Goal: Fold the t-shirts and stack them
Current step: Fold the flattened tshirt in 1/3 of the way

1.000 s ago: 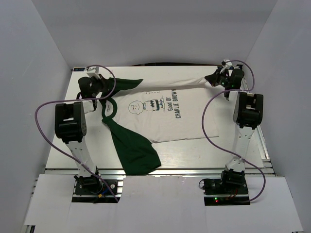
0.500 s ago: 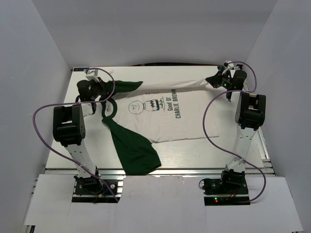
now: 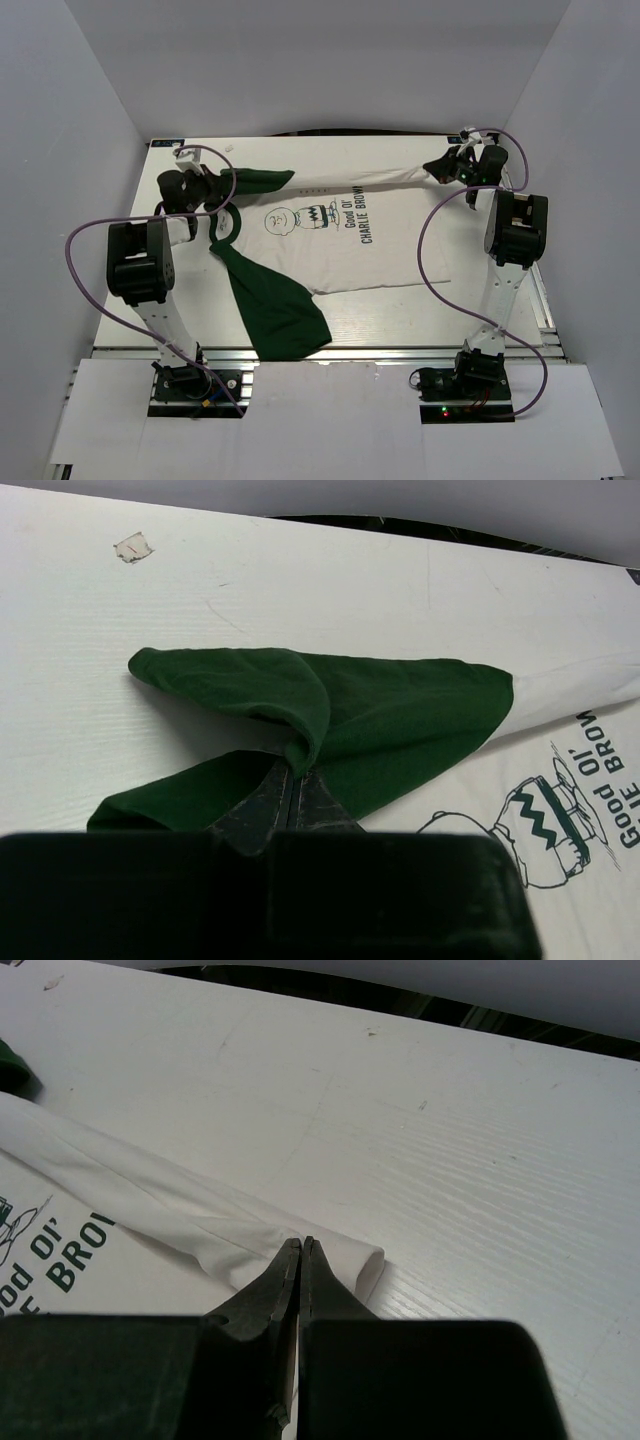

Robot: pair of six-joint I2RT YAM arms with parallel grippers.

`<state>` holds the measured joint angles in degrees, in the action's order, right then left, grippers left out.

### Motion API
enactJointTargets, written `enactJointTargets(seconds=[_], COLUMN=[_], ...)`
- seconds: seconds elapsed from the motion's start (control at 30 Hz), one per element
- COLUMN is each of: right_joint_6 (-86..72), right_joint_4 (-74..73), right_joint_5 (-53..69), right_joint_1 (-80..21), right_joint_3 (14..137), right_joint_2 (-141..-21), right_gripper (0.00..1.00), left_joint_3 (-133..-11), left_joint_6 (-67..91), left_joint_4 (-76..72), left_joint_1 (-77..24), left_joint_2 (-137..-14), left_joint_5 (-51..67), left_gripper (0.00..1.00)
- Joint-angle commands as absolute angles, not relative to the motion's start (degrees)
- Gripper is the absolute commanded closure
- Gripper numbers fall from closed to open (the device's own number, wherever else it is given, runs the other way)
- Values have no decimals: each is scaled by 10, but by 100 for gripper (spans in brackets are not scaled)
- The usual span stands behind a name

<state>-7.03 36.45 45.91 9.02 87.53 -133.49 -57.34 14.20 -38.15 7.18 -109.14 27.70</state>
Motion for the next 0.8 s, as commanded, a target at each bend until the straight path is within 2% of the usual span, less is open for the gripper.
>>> enactJointTargets(seconds=[0.0, 0.77], right_joint_6=[-56, -38], right_joint_4=[360, 315], right_joint_5=[448, 438], right_joint_1=[98, 98], right_joint_3=[880, 876], right_joint_2=[-1300, -1292], right_gripper=[100, 100], left_joint_3=[-563, -550], left_joint_6=[142, 139], left_joint_4=[-397, -357], left_joint_1=[81, 80], left_joint_2=[-1040, -1063], left_joint_5=[280, 284], left_gripper=[100, 100])
